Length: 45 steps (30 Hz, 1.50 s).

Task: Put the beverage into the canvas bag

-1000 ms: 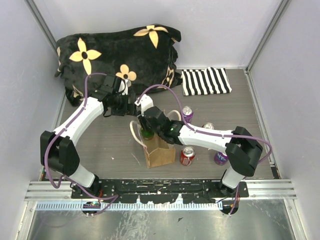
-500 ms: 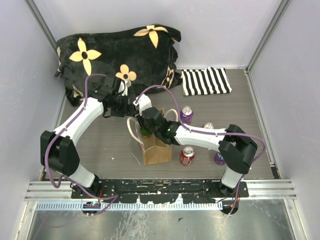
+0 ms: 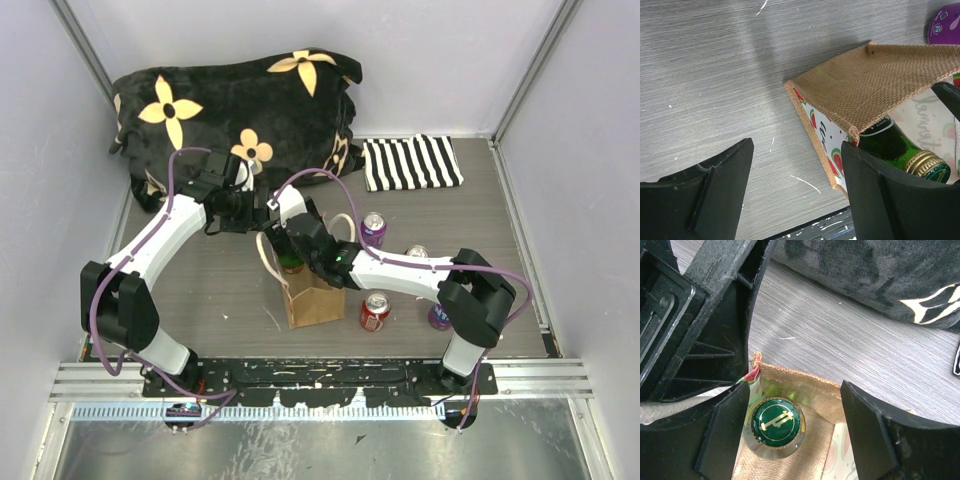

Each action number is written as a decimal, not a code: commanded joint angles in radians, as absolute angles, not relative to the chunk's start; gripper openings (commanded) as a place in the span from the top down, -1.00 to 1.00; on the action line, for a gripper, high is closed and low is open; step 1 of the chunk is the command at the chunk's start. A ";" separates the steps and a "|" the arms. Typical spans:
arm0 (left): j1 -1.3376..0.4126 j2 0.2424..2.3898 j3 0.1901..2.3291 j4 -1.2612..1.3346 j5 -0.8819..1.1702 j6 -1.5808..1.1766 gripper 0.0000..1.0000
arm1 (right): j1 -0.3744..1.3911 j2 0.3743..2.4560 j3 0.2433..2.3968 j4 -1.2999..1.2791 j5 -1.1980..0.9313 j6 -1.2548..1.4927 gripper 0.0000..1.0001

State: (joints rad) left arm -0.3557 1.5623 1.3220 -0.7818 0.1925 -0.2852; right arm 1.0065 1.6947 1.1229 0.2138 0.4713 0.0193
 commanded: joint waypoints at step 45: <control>-0.403 1.707 1.442 -0.723 0.277 -0.271 -0.54 | 0.453 1.873 1.824 -0.941 0.112 0.314 -0.65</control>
State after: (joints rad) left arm -0.3897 1.6810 1.4017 -0.7555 0.2607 -0.2810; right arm 0.4461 1.9236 1.8442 -0.9203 0.1833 0.2924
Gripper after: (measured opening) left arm 0.774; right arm 0.826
